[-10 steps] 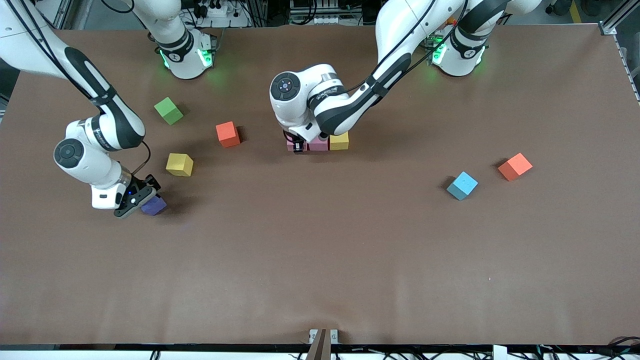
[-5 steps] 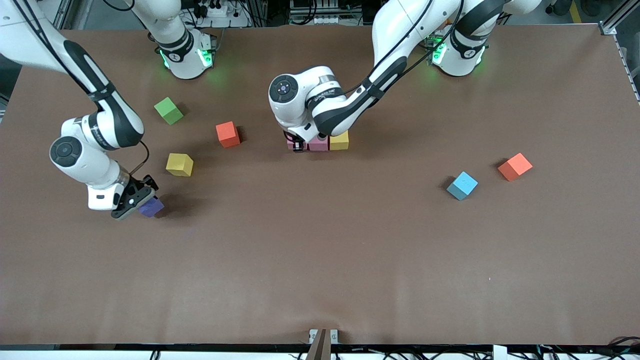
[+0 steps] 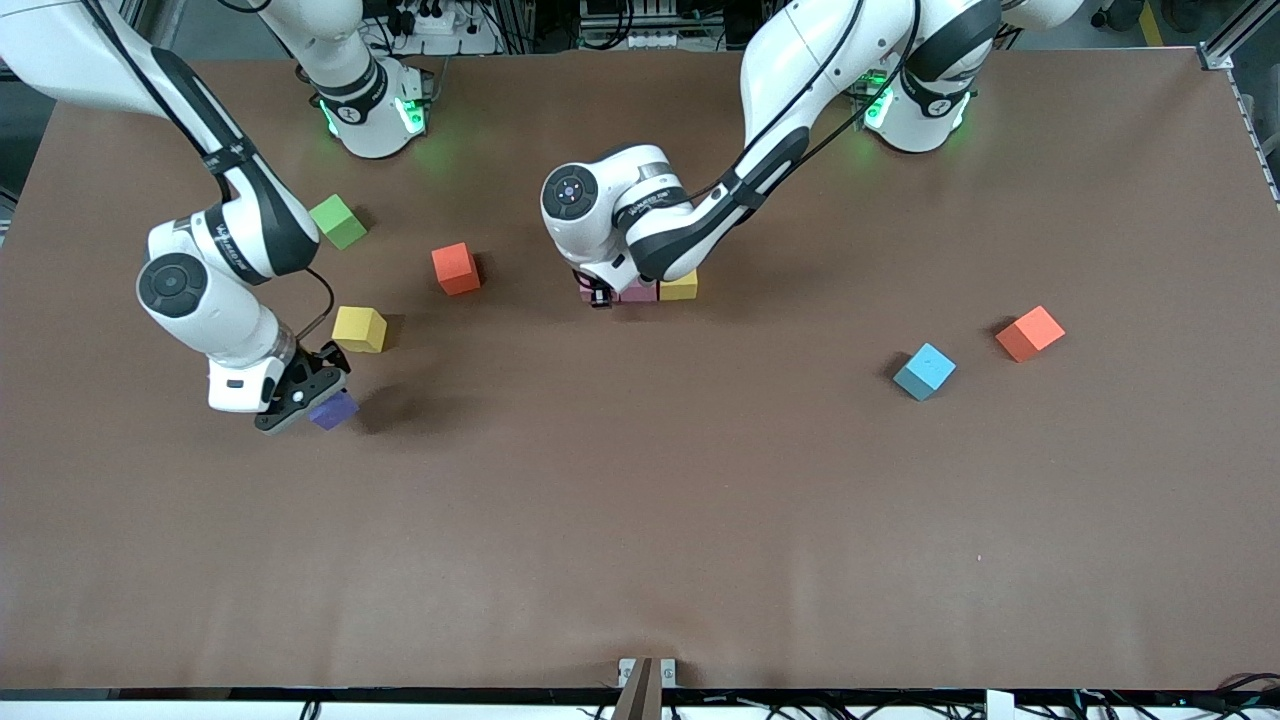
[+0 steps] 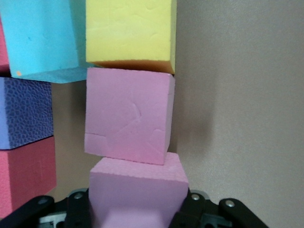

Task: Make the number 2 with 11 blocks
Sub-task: 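Place the pink cube by the other pink while the right gripper lifts purple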

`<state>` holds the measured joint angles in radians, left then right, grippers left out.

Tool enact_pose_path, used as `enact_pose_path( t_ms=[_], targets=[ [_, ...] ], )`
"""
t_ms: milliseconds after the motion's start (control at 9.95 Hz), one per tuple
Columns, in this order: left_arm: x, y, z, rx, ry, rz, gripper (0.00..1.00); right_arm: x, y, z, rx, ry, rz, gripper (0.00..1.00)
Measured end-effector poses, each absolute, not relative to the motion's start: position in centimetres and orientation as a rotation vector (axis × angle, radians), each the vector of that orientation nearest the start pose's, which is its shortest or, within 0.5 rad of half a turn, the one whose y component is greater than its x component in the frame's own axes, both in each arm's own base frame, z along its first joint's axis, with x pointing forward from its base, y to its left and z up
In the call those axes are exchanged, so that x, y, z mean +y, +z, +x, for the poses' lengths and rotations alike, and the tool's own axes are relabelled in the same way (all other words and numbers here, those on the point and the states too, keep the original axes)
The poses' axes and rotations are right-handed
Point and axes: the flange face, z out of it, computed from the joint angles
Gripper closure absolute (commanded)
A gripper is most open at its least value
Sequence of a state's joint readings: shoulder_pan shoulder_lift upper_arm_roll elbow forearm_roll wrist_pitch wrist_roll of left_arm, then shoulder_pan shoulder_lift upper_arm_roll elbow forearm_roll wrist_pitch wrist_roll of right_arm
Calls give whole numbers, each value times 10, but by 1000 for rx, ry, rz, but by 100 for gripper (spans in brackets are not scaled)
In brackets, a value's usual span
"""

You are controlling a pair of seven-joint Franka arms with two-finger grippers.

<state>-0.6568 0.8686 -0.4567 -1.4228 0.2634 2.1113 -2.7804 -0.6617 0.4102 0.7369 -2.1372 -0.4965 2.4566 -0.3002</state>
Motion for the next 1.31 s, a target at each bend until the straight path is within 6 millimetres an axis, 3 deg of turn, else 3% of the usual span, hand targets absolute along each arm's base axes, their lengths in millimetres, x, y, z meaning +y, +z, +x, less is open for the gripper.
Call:
enact_pose_path(
  t_ms=[603, 703, 804, 1306],
  targets=[
    [-608, 191, 377, 2392, -149, 2222, 96, 63, 257, 565, -787, -44, -3045, 52],
    [-607, 187, 376, 2395, -140, 2224, 81, 71, 256, 564, -764, -38, -3037, 52],
    [-608, 185, 376, 2392, -136, 2226, 1, 76, 256, 563, -766, -34, -3034, 52],
    [-611, 188, 374, 2383, -137, 2225, 0, 80, 256, 562, -771, -32, -3030, 52]
  ],
)
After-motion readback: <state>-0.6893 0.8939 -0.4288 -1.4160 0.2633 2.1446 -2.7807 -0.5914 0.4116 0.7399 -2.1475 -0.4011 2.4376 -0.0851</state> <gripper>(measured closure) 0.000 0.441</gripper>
